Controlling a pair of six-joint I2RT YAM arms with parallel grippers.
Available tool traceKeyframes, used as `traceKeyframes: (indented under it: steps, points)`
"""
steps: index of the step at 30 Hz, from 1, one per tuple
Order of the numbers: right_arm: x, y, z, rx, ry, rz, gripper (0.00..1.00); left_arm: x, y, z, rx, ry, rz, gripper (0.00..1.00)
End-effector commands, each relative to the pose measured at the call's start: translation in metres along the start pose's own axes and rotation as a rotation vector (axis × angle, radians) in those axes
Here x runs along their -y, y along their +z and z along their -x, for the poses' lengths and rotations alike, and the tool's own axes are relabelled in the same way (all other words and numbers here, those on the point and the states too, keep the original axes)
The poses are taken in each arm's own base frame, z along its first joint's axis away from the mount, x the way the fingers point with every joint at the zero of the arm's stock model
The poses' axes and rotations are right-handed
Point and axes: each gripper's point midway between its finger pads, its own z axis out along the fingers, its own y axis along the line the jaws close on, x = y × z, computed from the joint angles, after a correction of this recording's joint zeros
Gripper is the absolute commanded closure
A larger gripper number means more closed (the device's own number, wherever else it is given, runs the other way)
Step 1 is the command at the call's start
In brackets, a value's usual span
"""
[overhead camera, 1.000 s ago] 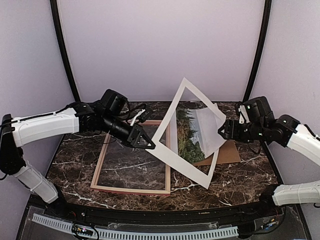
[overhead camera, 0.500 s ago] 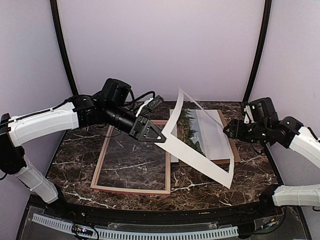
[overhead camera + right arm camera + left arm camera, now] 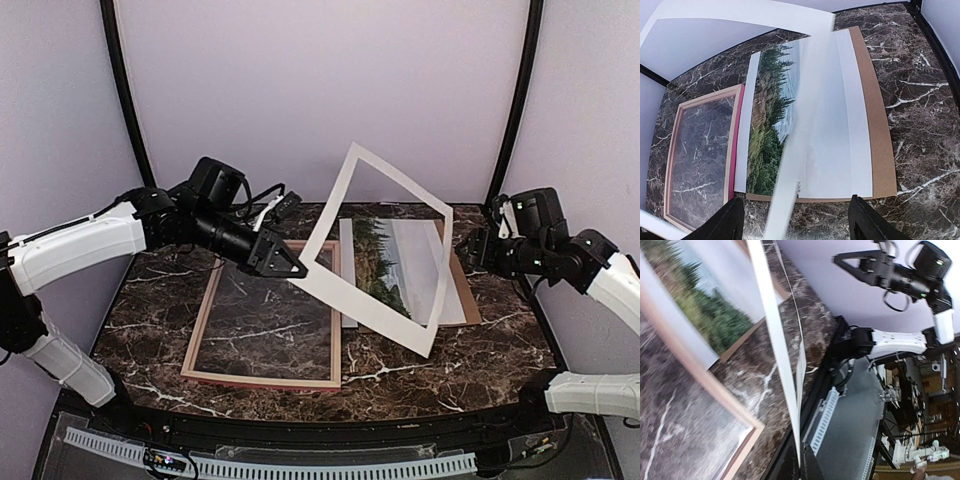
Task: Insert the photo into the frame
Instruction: Place the mat board on the glass panel.
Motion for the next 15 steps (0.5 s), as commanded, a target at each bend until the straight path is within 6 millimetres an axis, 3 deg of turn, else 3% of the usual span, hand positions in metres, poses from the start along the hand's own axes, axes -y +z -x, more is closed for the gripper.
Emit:
traceKeyframes:
  steps: [1, 2, 3, 8, 15]
  points:
    - [-0.001, 0.008, -0.003, 0.003, -0.001, 0.015, 0.27, -0.056, -0.041, -0.033, 0.026, -0.181, 0.193, 1.0]
    - [-0.001, 0.011, -0.004, -0.001, -0.001, 0.018, 0.27, -0.069, -0.043, -0.048, 0.006, -0.226, 0.219, 1.0]
    - [-0.001, 0.013, -0.006, -0.007, -0.002, 0.021, 0.27, -0.077, -0.052, -0.05, 0.029, -0.247, 0.241, 1.0]
    - [-0.003, 0.028, -0.017, -0.047, -0.003, 0.037, 0.27, -0.118, -0.07, -0.094, 0.004, -0.385, 0.351, 1.0]
    - [-0.003, 0.047, -0.034, -0.098, 0.006, 0.055, 0.27, -0.147, -0.086, -0.134, -0.055, -0.473, 0.476, 1.0]
